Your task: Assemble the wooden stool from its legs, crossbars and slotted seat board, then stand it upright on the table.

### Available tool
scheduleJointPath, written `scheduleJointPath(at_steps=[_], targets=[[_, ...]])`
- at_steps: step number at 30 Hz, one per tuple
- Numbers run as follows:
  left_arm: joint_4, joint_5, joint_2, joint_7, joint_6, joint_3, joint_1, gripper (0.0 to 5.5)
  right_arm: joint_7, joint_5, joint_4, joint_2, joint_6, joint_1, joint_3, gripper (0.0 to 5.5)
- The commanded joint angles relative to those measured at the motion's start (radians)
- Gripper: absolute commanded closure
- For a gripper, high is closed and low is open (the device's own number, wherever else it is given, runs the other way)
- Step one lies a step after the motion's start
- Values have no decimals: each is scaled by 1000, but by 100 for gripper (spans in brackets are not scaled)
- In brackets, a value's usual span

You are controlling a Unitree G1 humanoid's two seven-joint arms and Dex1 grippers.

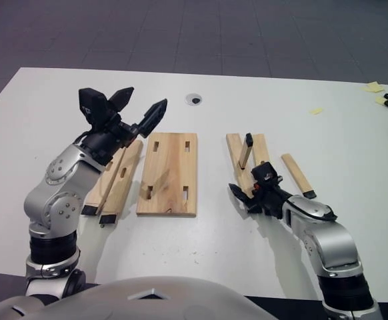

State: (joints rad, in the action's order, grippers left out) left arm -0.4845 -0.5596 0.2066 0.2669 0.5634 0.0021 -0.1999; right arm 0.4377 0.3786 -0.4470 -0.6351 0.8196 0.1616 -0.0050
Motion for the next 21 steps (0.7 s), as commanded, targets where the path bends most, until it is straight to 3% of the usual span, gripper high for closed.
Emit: scheduleJointPath(at_steps=[1, 10, 15, 18, 21], targets=[[-9, 23, -19, -20, -10, -17, 24, 10, 20, -22, 52, -43, 58, 12, 11, 202], [-4, 68, -60, -52, -55, -37, 56, 10, 42, -39, 105, -57, 14, -99, -3, 339], [21, 32, -89, -63, -58, 10, 7, 10, -73, -75, 203, 90, -231, -261, -95, 344], [38, -111, -124, -91, -9, 102, -68, 10, -110, -85, 227, 179, -415, -333, -125, 344], [81, -405, -142, -157, 105, 218, -171, 10, -17, -29, 159, 243, -540, -338, -78, 344]])
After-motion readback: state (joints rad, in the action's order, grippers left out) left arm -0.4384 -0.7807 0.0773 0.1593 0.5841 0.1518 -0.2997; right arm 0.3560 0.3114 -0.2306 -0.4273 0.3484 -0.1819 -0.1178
